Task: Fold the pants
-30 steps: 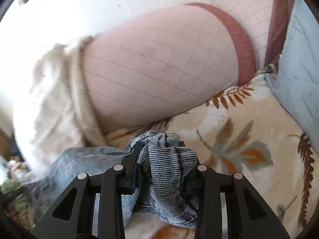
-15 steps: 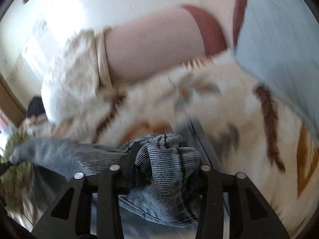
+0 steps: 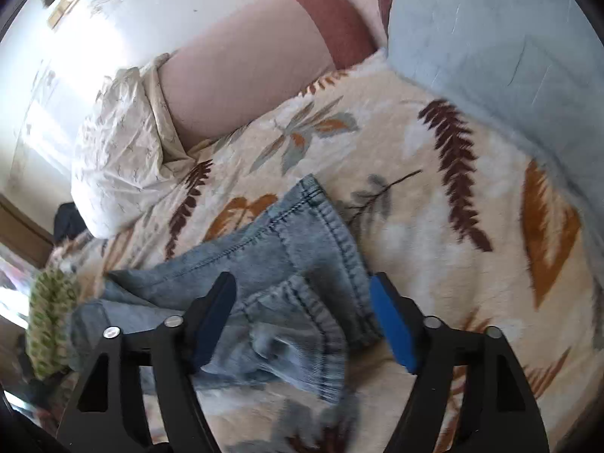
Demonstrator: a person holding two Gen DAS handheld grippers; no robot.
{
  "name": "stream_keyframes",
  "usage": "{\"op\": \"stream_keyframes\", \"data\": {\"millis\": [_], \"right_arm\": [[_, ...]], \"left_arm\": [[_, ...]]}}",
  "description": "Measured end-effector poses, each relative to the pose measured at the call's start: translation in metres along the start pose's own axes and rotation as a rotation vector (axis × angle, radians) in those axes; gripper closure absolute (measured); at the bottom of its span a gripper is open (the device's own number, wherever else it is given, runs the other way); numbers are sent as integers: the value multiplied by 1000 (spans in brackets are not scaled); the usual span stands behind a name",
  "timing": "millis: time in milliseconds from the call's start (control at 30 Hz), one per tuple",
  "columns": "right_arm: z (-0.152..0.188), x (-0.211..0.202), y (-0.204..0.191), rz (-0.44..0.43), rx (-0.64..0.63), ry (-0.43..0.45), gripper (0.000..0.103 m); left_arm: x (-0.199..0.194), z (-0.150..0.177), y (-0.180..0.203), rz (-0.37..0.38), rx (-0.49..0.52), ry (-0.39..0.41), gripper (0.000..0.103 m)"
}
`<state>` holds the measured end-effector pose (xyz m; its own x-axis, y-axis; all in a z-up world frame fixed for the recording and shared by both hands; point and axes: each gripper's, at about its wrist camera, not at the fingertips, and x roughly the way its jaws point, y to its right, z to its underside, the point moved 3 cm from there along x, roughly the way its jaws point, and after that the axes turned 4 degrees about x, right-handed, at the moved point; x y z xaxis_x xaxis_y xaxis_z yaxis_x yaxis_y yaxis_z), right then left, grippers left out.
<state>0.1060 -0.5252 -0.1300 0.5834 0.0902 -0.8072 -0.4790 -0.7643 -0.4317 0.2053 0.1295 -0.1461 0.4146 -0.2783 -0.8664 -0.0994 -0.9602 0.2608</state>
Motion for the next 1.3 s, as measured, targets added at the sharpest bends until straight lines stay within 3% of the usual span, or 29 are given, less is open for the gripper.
{"op": "stream_keyframes", "data": {"millis": [133,200,300,367,500,633,733,833,867,933,1000,1067,1233,1300], "right_arm": [[-6,49,-6,96,-33,-145,28],[-6,77,-4,138,-23,-236,34],[-2,100,-12,167,-90,-308,51],[1,104,-21,240,-186,-300,85],[-1,92,-40,281,-276,-277,87],[-26,60,-67,263,-291,-165,88],[-64,24,-96,176,-266,-20,88],[-96,-31,-129,28,-263,211,88],[-101,-58,-139,-44,-277,327,88],[-103,-78,-143,-69,-279,417,88],[-96,-73,-125,-37,-276,403,88],[-81,-44,-90,60,-279,340,88],[-6,45,24,210,-199,32,88],[21,57,42,219,-197,-5,88]], "left_arm": [[2,2,-1,3,-3,-6,98],[2,2,-1,10,-6,-5,98],[3,0,-4,22,-10,-10,98],[3,-2,-4,23,-8,-8,98],[0,-6,-3,40,-13,2,98],[-6,-10,-2,51,-14,11,98],[-8,-10,0,53,-18,18,98],[-8,-7,5,72,-20,17,98],[-7,-5,8,75,-16,16,98],[-4,-1,12,78,-16,18,97],[0,3,14,96,-23,11,97],[6,10,16,100,-27,-2,97],[17,25,12,95,-49,-36,97],[16,26,9,99,-63,-39,96]]}}
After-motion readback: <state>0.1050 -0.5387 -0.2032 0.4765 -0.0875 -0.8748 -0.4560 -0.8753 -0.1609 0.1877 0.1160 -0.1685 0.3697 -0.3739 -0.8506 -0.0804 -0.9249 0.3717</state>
